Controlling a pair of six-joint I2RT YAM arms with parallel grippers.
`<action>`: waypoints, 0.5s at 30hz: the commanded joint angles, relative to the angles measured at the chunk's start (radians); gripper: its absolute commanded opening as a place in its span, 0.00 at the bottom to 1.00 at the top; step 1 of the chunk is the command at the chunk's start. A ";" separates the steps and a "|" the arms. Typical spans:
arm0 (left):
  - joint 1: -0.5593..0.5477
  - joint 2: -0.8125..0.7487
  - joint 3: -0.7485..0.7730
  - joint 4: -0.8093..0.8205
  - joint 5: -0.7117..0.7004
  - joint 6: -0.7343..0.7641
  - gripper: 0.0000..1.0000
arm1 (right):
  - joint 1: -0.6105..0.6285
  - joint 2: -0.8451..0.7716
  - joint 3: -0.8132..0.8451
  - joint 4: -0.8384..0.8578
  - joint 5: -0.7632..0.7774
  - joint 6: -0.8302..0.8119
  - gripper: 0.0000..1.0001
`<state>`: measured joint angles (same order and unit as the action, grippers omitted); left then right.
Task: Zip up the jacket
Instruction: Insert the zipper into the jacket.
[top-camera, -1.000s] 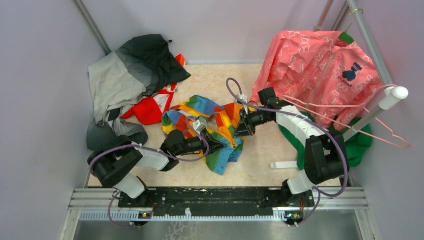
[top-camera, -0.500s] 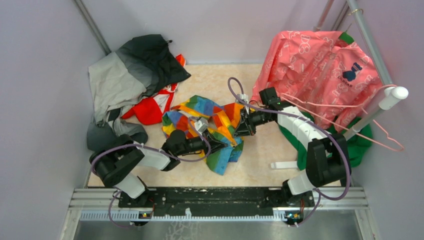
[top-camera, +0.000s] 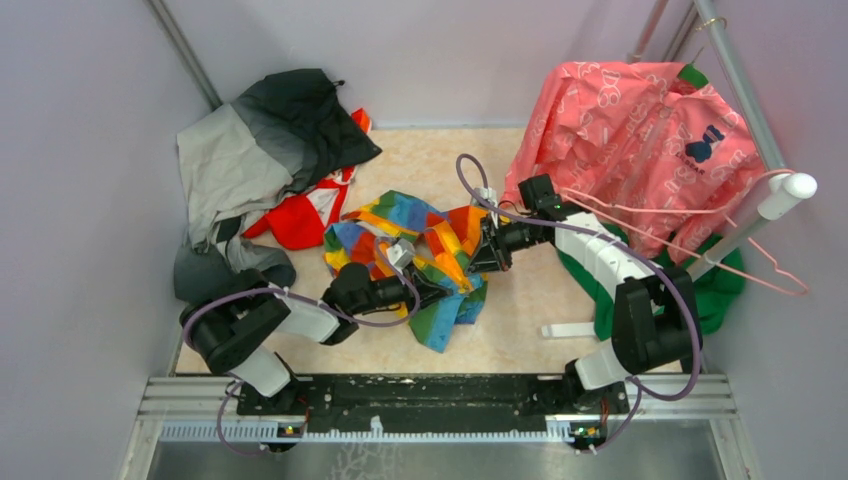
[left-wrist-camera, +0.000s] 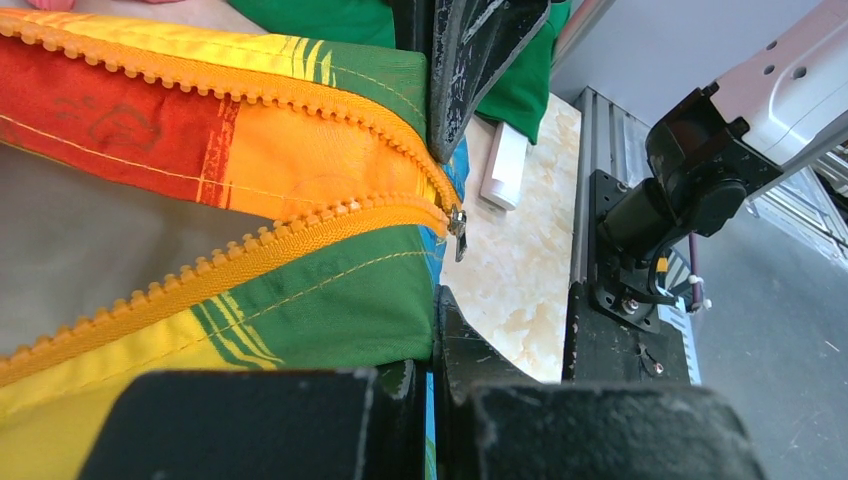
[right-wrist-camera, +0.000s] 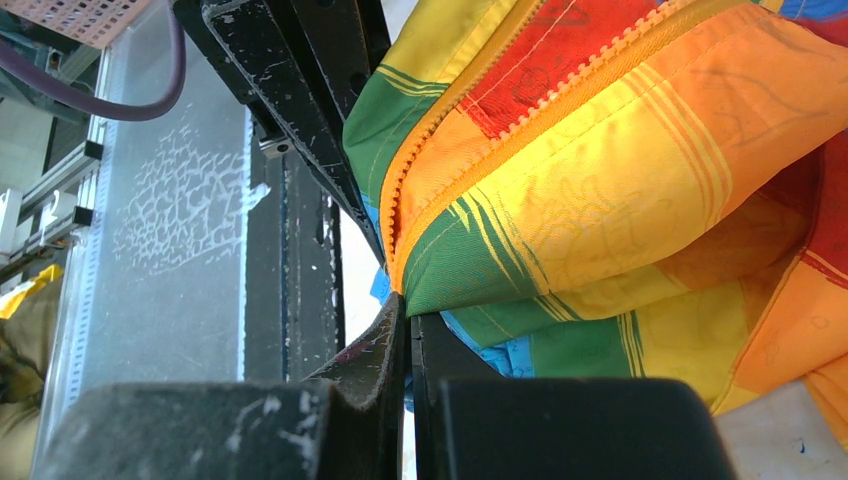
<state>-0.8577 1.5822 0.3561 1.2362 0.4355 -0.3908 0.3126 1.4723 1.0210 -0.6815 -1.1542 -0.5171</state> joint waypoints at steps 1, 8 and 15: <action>-0.005 0.013 -0.011 0.062 -0.002 0.021 0.00 | 0.009 -0.040 0.019 0.003 -0.056 -0.024 0.00; -0.004 0.030 0.001 0.077 0.037 0.012 0.00 | 0.008 -0.039 0.018 0.003 -0.059 -0.024 0.00; -0.004 0.039 0.009 0.078 0.063 0.009 0.00 | 0.009 -0.037 0.017 0.008 -0.056 -0.018 0.00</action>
<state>-0.8577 1.6100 0.3538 1.2640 0.4618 -0.3885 0.3126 1.4723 1.0210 -0.6815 -1.1549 -0.5209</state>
